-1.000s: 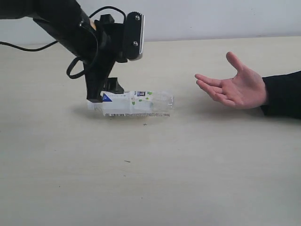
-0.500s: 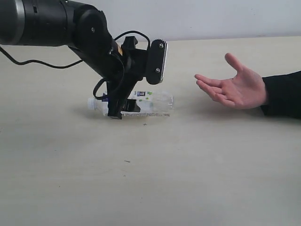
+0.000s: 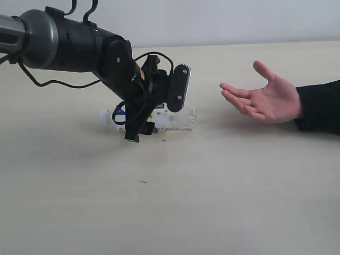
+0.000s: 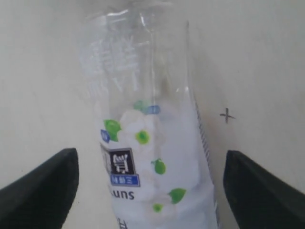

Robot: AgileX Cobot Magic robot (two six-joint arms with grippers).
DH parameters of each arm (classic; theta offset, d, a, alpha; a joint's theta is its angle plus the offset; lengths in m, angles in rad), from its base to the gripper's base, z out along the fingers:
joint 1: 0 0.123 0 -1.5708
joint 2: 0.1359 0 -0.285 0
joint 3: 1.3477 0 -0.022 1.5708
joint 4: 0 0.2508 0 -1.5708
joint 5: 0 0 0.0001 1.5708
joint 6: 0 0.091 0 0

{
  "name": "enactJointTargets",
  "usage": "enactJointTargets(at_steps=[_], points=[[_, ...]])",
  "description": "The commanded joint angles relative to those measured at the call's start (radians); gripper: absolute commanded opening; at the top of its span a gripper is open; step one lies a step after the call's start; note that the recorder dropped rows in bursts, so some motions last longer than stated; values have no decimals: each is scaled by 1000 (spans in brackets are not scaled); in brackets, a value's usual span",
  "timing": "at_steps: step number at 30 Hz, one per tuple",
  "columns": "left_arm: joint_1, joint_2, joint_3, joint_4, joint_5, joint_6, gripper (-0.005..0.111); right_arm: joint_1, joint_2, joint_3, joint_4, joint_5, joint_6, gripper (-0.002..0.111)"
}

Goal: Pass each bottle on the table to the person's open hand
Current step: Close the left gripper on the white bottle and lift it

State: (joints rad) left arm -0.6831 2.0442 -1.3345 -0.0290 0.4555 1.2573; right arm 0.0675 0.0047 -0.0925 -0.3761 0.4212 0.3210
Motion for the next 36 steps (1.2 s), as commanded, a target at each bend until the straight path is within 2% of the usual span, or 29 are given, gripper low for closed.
enactJointTargets(at_steps=[1,36], points=[[-2,13,-7,9,-31,-9,79,-3,-5,5,2,-5,-2,0],[16,58,-7,17,-81,-33,79,-3,-5,5,4,-5,-2,0]])
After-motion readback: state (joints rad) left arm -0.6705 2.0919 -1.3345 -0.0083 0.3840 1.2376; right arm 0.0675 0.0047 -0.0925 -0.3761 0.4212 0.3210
